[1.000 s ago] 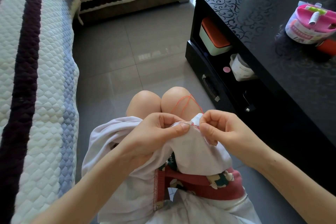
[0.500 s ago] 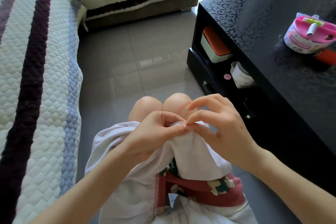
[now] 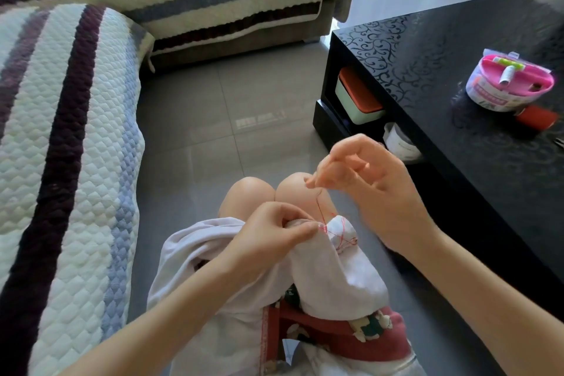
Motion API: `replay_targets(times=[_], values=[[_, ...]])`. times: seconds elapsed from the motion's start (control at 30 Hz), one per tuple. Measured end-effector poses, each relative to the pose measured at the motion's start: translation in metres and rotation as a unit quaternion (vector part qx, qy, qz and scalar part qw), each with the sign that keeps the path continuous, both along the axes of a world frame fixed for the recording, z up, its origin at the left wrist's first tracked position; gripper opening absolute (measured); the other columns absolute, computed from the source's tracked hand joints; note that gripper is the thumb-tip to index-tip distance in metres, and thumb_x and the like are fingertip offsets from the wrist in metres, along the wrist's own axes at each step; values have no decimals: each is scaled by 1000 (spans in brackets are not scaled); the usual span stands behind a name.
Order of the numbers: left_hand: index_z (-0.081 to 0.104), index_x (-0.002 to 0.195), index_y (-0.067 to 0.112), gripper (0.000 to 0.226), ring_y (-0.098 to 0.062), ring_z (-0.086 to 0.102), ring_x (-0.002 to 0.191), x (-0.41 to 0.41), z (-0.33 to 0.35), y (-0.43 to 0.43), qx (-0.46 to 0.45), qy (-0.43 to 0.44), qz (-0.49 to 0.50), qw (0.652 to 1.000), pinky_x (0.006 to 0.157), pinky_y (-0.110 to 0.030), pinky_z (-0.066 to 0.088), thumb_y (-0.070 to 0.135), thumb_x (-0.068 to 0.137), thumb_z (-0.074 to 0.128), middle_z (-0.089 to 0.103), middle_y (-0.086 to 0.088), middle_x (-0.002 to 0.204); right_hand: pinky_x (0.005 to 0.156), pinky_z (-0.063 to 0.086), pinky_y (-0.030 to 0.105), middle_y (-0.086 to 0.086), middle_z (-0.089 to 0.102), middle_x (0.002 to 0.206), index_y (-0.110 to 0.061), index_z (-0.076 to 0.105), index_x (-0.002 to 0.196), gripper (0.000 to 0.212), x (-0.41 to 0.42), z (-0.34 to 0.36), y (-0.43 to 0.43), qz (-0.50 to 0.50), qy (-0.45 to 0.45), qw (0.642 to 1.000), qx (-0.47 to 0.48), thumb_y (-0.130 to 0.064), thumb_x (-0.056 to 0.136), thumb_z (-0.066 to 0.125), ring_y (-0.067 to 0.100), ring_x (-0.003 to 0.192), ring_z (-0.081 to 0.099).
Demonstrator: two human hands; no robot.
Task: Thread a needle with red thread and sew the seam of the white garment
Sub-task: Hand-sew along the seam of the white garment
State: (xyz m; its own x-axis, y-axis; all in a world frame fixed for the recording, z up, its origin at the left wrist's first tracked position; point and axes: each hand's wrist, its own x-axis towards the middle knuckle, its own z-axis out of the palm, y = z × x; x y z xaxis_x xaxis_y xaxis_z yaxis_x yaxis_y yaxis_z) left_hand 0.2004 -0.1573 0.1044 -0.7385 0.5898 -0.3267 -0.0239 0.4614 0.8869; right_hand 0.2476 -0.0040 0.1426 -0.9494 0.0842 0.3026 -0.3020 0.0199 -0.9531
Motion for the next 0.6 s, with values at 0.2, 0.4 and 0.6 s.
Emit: replay_targets(times=[0.2,0.4,0.6], values=[[77,85,13,5,-5,64,87,-13,5,-14,77,-154,-16,985,83,-19,48,13,85,71,74,1,86,40,35,19,-3,39,50,-17,44,86,7,-32,-14,52,64,-276,936,-210,-23,88,47,9,41,37],[76,92,6,24,-14,62,92,-12,8,-22,101,-206,-58,972,91,-30,43,23,76,70,71,-12,94,44,14,24,-12,35,47,-22,47,79,23,-93,-40,128,-200,-208,956,-48,-14,101,45,3,38,26],[76,91,6,22,-12,62,93,-10,10,-29,117,-212,-56,969,90,-25,44,22,76,69,71,-12,94,80,49,37,-7,57,83,-22,55,91,15,-110,-47,165,-399,-222,871,181,-33,81,58,16,85,55]])
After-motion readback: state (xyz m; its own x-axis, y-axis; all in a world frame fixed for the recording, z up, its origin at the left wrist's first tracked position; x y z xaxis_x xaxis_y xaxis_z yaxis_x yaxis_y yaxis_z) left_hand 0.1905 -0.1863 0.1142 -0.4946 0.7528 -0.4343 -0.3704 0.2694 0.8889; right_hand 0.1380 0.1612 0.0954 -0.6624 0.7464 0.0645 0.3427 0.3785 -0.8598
